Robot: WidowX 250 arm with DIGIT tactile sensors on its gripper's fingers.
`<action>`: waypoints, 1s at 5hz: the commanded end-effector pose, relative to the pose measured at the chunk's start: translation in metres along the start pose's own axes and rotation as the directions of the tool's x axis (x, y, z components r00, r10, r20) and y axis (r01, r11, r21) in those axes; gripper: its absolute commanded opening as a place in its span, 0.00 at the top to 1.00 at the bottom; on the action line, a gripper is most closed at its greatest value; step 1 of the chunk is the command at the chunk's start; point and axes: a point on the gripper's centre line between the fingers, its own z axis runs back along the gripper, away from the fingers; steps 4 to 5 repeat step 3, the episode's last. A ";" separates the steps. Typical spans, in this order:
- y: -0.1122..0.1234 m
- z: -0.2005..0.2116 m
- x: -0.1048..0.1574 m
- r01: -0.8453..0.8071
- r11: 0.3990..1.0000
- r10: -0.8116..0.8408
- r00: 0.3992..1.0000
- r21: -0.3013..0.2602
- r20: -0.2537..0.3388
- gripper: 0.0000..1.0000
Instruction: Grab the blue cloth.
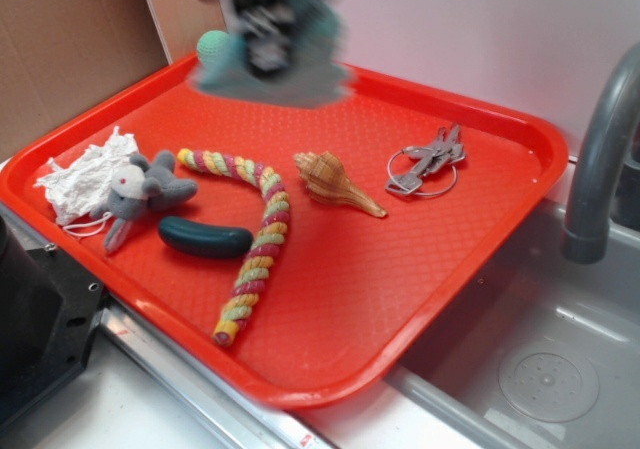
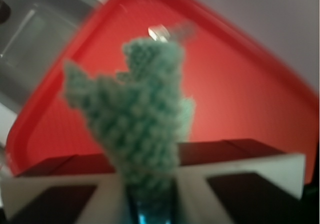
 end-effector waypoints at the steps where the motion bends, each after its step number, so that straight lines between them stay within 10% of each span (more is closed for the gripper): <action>1: 0.054 0.064 -0.022 -0.459 0.884 0.452 0.887 0.083 0.089 1.00; 5: 0.059 0.064 0.010 -0.417 0.897 0.405 0.908 0.149 0.103 1.00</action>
